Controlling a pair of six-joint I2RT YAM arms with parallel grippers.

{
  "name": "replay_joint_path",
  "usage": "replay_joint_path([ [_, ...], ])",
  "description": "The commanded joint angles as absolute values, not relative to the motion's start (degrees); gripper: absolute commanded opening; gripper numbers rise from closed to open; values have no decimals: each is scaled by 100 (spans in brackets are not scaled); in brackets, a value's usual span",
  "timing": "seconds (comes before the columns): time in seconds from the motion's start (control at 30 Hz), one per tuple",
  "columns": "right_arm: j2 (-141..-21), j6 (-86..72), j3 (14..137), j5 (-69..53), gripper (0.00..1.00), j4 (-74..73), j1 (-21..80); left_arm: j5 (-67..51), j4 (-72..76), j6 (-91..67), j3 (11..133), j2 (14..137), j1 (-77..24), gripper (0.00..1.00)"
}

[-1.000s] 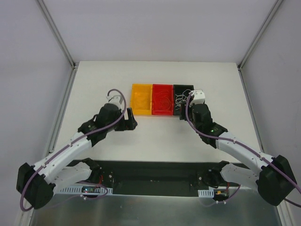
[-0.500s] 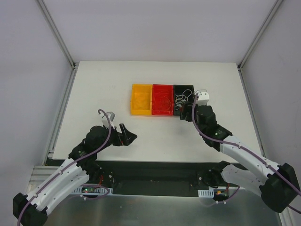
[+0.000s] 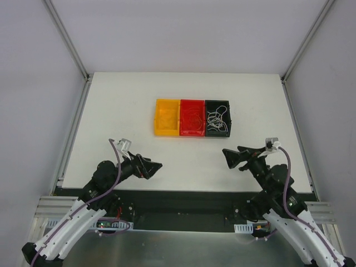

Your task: Untangle the cables

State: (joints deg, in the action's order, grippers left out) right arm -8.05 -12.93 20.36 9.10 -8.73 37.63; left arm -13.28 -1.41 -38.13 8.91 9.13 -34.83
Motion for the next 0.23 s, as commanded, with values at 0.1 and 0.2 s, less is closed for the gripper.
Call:
replay_joint_path([
  [0.1, 597, -2566, 1275, 825, 96, -1802, 3744, -1529, 413, -4060, 317, 115, -3480, 94],
  [0.2, 379, -2594, 1467, 1195, 96, -2135, 3744, -1634, 404, -4052, 360, 175, -3480, 94],
])
